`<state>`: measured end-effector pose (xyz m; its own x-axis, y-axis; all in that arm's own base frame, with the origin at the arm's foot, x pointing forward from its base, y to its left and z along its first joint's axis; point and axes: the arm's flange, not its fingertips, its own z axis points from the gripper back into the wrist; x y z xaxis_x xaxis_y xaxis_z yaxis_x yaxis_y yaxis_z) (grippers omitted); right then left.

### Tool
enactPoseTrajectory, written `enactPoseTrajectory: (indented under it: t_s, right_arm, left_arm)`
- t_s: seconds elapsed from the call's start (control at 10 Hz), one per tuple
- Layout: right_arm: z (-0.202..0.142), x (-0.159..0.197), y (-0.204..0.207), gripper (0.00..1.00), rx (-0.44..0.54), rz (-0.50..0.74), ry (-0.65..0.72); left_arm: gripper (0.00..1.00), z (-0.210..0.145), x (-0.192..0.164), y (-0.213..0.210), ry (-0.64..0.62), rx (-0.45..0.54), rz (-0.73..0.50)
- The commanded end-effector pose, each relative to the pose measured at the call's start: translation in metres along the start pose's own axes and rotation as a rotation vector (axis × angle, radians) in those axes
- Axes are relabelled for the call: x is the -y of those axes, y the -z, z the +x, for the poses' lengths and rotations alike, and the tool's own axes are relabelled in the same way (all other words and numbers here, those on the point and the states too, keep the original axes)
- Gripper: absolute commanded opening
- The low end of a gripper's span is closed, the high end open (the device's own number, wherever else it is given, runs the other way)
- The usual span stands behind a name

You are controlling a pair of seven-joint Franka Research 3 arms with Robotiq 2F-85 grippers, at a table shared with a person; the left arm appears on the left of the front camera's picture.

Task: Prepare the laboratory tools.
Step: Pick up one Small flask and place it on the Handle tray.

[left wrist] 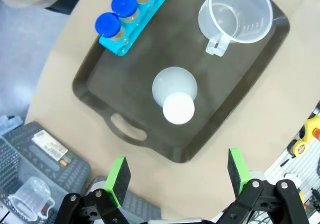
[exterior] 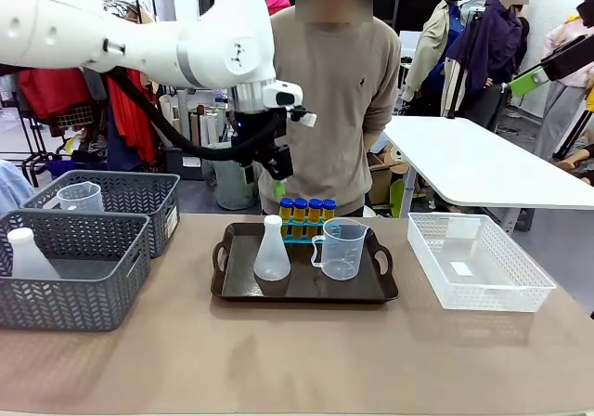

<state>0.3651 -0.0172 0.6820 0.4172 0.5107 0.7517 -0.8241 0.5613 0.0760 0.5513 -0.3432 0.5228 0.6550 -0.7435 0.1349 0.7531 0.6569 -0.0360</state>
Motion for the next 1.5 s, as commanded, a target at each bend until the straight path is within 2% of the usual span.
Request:
enactPoseTrajectory:
  t_s: [0.0,0.2,0.3,0.8,0.9,1.0,1.1,1.3,1.4]
  right_arm:
    - [0.002,0.000,0.000,1.00,0.028,0.015,-0.013]
    - [0.002,0.000,0.000,1.00,0.028,0.015,-0.013]
    - [0.002,0.000,0.000,1.00,0.028,0.015,-0.013]
    - [0.002,0.000,0.000,1.00,0.028,0.015,-0.013]
    - [0.002,0.000,0.000,1.00,0.028,0.015,-0.013]
    - [0.002,0.000,0.000,1.00,0.028,0.015,-0.013]
    - [0.002,0.000,0.000,1.00,0.028,0.015,-0.013]
    - [0.002,0.000,0.000,1.00,0.028,0.015,-0.013]
    - [0.002,0.000,0.000,1.00,0.028,0.015,-0.013]
  left_arm:
    - [1.00,-0.025,0.004,-0.016,-0.025,0.040,0.010]
    - [1.00,-0.032,0.008,-0.030,-0.027,0.076,0.029]
    - [1.00,-0.012,0.002,-0.029,-0.010,0.031,0.025]
    - [1.00,-0.012,0.003,-0.025,-0.009,0.030,0.024]
    - [1.00,-0.021,-0.002,-0.039,-0.007,0.039,0.027]
    - [1.00,-0.032,-0.018,-0.058,-0.033,0.085,0.017]
    - [1.00,-0.051,-0.034,-0.093,-0.057,0.170,-0.095]
    - [1.00,-0.078,-0.052,-0.146,-0.078,0.287,-0.138]
    - [1.00,-0.091,-0.050,-0.172,-0.075,0.335,-0.132]
